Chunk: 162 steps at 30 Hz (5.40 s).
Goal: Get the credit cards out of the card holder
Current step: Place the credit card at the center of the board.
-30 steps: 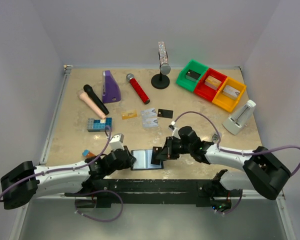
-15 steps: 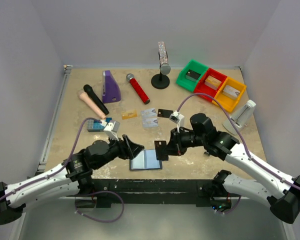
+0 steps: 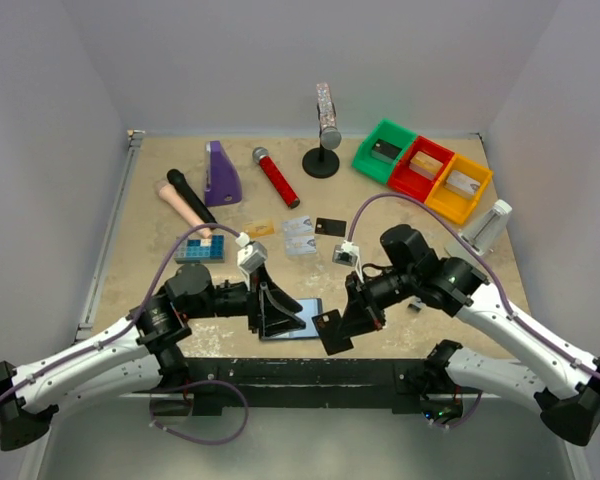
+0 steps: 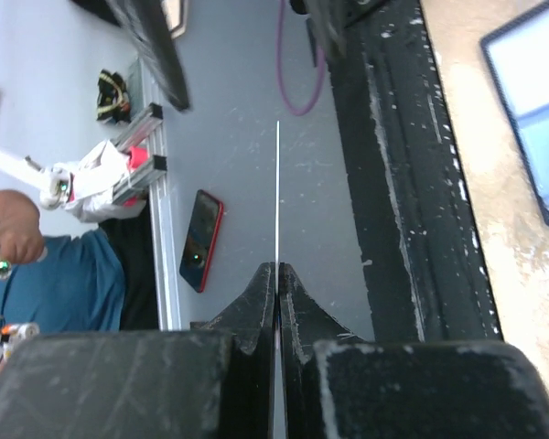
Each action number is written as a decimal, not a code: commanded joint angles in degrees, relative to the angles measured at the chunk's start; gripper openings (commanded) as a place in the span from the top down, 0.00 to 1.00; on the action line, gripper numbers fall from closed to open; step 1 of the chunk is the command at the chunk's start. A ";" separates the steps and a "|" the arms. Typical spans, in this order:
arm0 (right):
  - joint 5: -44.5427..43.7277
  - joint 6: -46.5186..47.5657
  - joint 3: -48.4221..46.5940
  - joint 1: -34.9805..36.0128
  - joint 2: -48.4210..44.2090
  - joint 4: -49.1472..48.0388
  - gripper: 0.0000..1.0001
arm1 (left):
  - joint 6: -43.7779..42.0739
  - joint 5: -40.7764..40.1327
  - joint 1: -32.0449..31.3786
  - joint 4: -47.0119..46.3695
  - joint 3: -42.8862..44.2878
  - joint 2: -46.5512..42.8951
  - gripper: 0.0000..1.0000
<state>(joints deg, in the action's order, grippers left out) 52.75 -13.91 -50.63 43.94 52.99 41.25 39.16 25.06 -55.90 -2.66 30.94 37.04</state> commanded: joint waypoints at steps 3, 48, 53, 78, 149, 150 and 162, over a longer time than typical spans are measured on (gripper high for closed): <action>3.68 4.33 -4.65 2.72 1.58 3.66 1.00 | -3.21 10.80 0.18 -3.58 4.57 4.79 0.43; -26.74 -27.12 9.66 -0.17 -16.78 -26.91 0.33 | 23.77 -34.10 0.00 -29.87 -26.19 -19.35 1.00; -26.56 -31.69 13.54 -0.09 -14.06 -34.03 0.31 | 24.03 -35.43 -0.09 -30.04 -26.28 -22.27 1.00; -22.08 -38.99 13.28 -0.09 -2.98 -51.97 0.60 | 26.41 -32.35 -0.26 -36.19 -26.10 -15.95 1.00; -23.57 -13.07 -23.72 -28.65 55.73 -8.91 0.91 | 11.91 -40.44 -0.09 25.33 -6.77 -16.12 0.01; -23.66 -13.16 -23.72 -28.65 55.73 -8.91 0.89 | 11.91 -40.35 -0.09 25.07 -6.77 -15.86 0.01; -25.33 -14.12 -23.29 -29.35 53.98 -8.38 0.63 | 11.64 -40.18 -0.09 24.63 -6.51 -14.80 0.00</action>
<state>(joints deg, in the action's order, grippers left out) 29.30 -28.05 -72.44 15.27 108.64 32.21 52.23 -15.64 -55.99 24.36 24.49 21.63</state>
